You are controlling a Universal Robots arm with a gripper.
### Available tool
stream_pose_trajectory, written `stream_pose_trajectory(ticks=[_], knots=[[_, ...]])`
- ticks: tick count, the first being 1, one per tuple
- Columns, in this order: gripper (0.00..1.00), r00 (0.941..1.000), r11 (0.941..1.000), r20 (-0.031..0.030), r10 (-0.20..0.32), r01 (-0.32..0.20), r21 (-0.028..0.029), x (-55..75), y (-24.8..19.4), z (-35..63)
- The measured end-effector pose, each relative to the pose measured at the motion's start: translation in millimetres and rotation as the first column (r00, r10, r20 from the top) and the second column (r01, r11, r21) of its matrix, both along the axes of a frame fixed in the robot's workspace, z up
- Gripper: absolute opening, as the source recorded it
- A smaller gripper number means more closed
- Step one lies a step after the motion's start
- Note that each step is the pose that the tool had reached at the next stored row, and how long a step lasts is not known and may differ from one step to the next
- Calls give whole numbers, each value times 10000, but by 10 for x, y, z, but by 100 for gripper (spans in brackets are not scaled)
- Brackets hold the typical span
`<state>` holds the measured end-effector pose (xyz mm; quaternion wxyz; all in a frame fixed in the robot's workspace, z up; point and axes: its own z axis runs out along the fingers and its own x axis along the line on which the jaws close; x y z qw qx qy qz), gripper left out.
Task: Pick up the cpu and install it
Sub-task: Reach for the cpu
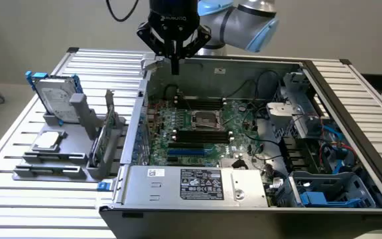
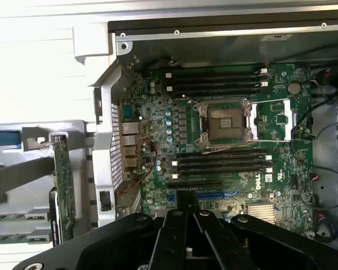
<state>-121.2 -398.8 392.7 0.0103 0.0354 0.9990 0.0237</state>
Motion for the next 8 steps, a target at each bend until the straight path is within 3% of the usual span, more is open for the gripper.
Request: stream_pose_trajectory(ticks=[6,8], knots=[[11,10000,10000,0,1,-1,-39,0,1,0],[11,10000,10000,-3,0,0,-42,-57,2,0]])
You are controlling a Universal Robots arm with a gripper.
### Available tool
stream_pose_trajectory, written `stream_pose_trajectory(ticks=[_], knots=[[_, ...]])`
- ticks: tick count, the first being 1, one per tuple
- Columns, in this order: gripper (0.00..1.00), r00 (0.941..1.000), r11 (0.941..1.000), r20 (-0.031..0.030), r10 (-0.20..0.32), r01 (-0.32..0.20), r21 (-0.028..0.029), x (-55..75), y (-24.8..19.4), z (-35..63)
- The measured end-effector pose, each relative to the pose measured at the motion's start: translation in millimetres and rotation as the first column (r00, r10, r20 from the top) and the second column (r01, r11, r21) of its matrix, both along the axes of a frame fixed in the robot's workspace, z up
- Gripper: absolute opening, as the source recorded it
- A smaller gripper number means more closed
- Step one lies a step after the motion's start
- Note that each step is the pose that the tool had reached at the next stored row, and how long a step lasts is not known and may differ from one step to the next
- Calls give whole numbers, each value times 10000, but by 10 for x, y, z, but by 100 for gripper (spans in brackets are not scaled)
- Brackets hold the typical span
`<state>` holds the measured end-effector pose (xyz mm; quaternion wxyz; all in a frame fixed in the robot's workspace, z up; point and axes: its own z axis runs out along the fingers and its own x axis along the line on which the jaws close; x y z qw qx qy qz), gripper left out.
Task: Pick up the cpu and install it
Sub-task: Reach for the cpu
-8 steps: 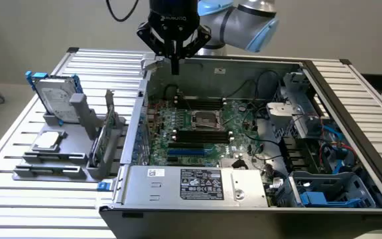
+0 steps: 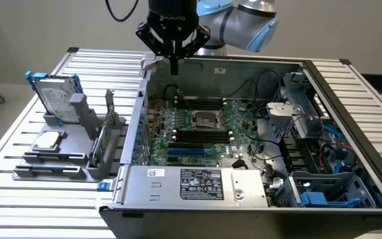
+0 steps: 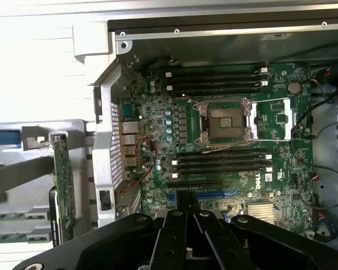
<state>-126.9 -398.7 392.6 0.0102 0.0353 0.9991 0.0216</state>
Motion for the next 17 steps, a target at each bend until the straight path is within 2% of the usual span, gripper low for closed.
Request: stream_pose_trajectory(ticks=[8,17], knots=[[11,10000,10000,-32,0,0,0,-363,0,-3],[11,10000,10000,-36,0,0,0,-775,1,-9]])
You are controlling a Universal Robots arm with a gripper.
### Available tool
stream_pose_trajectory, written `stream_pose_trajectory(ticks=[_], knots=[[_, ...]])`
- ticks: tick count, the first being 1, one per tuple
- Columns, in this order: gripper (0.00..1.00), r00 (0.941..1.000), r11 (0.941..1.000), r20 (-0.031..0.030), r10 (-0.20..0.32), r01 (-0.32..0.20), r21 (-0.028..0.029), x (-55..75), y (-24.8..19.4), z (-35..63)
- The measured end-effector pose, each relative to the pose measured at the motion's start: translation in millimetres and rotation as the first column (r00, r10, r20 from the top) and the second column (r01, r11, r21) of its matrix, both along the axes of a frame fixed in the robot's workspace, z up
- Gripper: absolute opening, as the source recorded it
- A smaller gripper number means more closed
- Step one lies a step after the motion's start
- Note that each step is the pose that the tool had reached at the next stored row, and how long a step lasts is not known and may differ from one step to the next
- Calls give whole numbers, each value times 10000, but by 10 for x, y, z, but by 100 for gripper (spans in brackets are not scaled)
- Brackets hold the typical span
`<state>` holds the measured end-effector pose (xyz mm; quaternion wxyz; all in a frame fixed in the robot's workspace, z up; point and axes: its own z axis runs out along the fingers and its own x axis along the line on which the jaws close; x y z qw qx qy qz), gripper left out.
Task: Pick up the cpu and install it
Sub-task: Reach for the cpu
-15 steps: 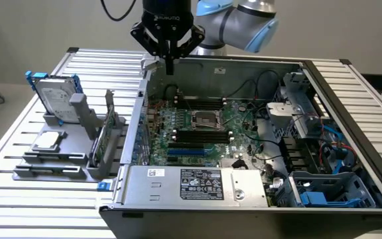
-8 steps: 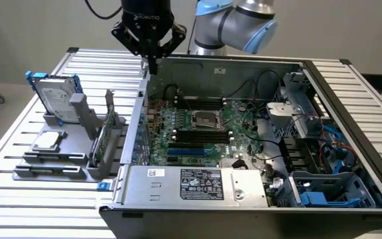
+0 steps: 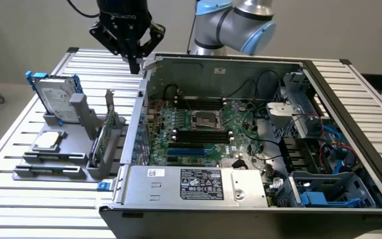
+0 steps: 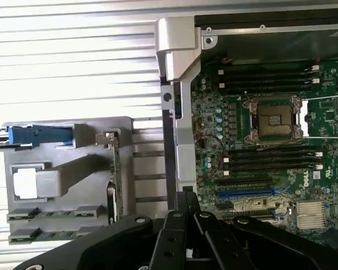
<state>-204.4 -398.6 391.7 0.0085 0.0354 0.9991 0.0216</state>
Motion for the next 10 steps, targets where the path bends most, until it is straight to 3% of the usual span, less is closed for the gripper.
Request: stream_pose_trajectory(ticks=[10], knots=[[11,10000,10000,0,0,0,0,-455,1,-8]])
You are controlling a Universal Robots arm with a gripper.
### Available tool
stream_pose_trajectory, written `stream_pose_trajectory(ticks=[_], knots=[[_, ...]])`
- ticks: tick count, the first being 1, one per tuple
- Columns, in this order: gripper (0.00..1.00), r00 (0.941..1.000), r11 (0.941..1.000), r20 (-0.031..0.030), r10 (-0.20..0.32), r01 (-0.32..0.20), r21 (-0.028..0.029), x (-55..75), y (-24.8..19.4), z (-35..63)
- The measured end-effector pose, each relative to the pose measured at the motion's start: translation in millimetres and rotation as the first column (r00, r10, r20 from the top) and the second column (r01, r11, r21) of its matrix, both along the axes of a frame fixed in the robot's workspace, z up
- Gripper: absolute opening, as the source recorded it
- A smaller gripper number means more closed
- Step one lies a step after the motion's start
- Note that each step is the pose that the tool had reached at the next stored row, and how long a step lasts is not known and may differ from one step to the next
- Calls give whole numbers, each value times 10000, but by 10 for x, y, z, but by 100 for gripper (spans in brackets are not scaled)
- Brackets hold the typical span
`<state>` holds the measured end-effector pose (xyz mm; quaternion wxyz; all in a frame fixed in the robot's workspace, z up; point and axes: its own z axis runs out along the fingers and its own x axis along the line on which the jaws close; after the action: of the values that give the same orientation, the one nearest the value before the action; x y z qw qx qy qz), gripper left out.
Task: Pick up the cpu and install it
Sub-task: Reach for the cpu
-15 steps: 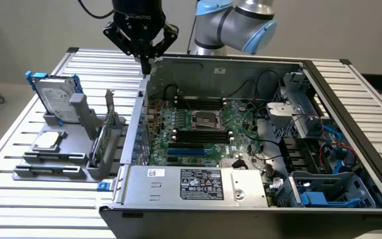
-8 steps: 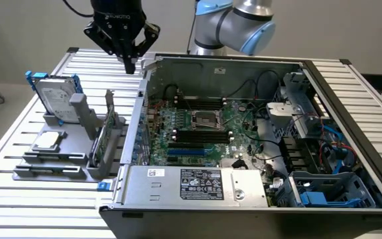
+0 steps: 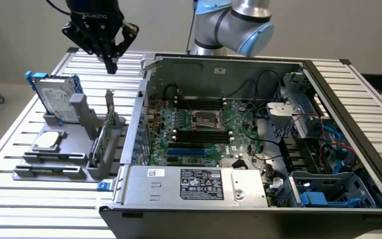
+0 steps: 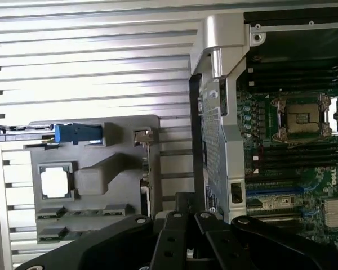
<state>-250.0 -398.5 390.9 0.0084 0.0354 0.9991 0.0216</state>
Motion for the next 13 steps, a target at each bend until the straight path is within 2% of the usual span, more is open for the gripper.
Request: stream_pose_trajectory(ticks=[13], knots=[[11,10000,10000,0,0,0,1,-591,4,-11]])
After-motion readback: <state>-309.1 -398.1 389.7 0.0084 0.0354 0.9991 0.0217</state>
